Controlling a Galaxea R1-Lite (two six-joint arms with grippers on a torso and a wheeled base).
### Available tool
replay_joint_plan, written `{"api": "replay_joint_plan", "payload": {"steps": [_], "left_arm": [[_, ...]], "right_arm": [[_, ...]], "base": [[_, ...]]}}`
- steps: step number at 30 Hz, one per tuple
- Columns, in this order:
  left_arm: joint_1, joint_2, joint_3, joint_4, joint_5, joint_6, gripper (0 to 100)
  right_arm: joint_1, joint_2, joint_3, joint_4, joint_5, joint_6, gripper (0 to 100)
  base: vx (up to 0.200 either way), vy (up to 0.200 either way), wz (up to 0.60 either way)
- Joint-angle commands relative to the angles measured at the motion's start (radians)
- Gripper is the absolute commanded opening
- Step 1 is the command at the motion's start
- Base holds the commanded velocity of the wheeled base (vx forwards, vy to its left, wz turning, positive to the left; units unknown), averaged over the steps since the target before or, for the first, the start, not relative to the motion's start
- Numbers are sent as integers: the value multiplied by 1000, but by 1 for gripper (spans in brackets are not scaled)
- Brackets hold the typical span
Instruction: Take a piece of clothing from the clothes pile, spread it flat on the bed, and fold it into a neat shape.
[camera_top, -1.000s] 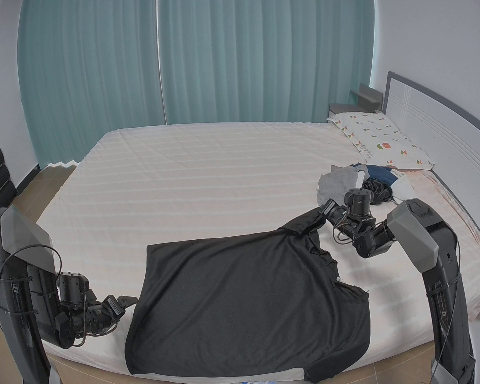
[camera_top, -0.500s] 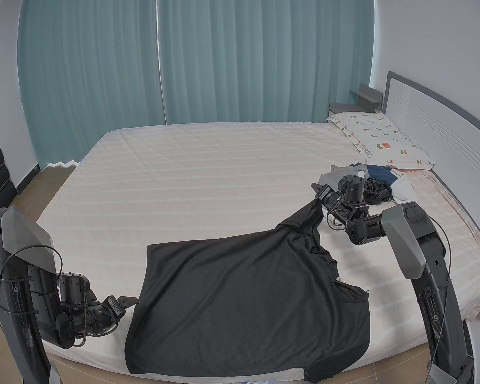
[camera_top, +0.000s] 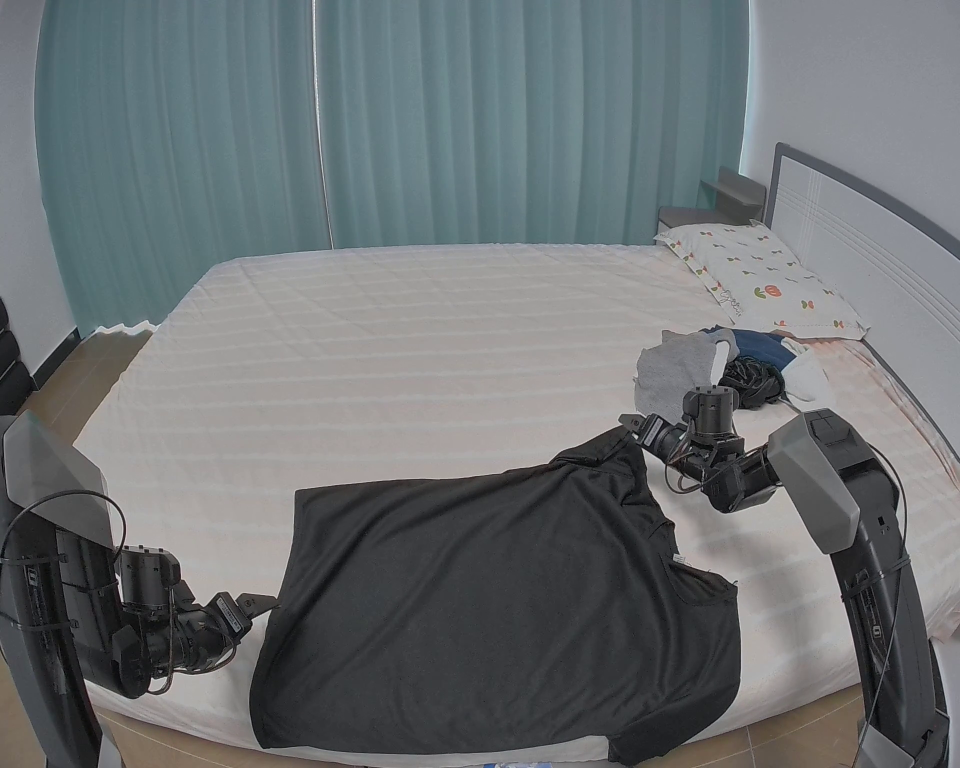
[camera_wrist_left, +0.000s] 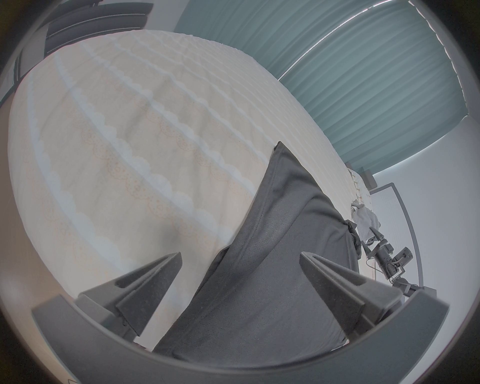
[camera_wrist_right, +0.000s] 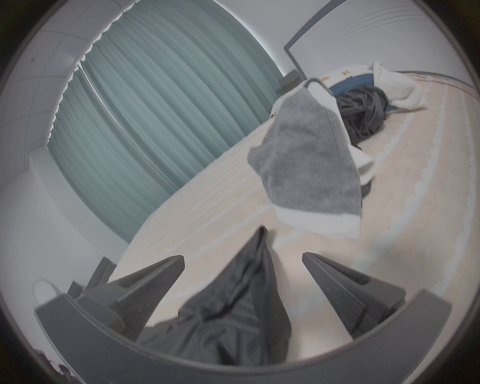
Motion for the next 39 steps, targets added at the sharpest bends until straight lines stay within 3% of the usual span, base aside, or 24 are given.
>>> {"api": "replay_joint_plan", "payload": {"steps": [1, 10, 11, 22, 32, 33, 39], "left_arm": [[0, 1, 1, 1, -1, 0, 100], [0, 1, 1, 1, 1, 0, 100], [0, 1, 1, 1, 1, 0, 100], [0, 1, 1, -1, 1, 0, 100], [0, 1, 1, 1, 1, 0, 100], [0, 1, 1, 1, 1, 0, 100], [0, 1, 1, 1, 1, 0, 100]], "right_arm": [[-6, -66, 121, 0, 47, -45, 100], [0, -40, 154, 36, 59, -74, 100], [0, -37, 154, 41, 59, -77, 0], [-46, -31, 62, -54, 43, -65, 0], [-46, -36, 97, -83, 55, -65, 0], [-39, -48, 146, -85, 66, -67, 100], [-21, -72, 217, -99, 112, -74, 100]], "base": [[0, 0, 0], [0, 0, 0], [0, 0, 0], [0, 0, 0], [0, 0, 0], [0, 0, 0], [0, 0, 0]]}}
